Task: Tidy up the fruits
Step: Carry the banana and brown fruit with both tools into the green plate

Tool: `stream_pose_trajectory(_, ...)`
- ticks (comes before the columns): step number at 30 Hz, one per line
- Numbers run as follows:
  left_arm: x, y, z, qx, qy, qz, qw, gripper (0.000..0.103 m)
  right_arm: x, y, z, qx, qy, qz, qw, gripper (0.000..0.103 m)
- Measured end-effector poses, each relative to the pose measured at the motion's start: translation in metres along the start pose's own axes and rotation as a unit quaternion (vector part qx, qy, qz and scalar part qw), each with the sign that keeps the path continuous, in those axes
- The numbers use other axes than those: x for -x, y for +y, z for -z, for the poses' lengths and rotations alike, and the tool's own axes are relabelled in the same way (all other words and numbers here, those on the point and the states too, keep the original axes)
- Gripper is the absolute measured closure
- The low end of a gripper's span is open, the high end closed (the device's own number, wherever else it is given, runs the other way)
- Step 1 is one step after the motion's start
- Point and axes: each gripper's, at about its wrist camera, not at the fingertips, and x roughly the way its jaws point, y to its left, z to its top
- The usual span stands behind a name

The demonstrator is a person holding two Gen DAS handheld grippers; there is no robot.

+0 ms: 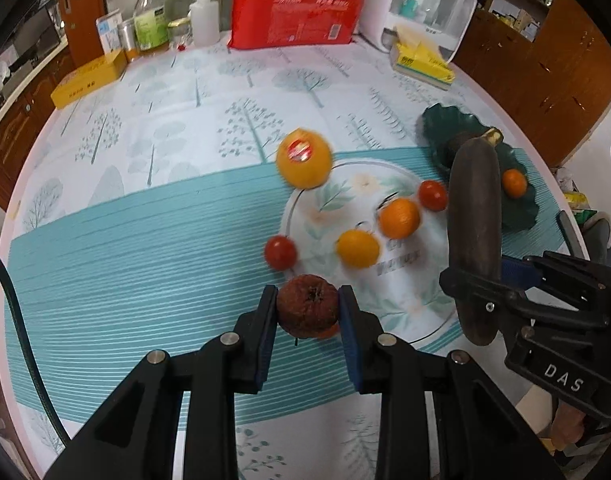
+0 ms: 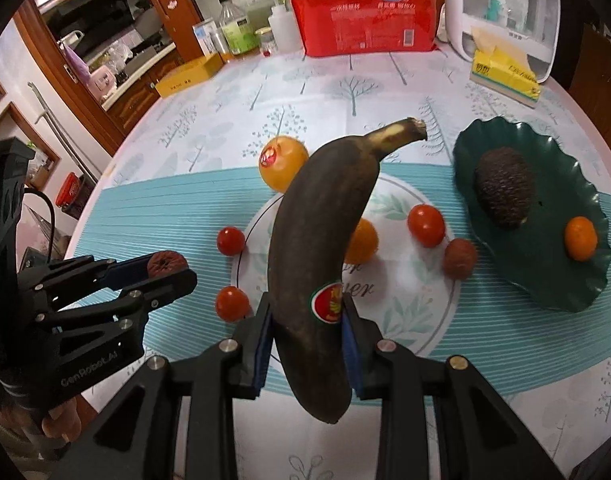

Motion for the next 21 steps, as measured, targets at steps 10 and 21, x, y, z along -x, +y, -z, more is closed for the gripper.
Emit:
stream_pose_trajectory(10,0.013,-0.072,-0.028,-0.032,-0.014,0.025,0.9991,0.075,0.053,-0.051,0.005,-0.022,-0.028,0.008,0.999,0.072)
stream_pose_trajectory(21,-0.014,-0.178,-0.069,-0.056,-0.013,0.049,0.9971,0.075,0.101,-0.153,-0.024,-0.025,-0.048,0.039,0.998,0.072)
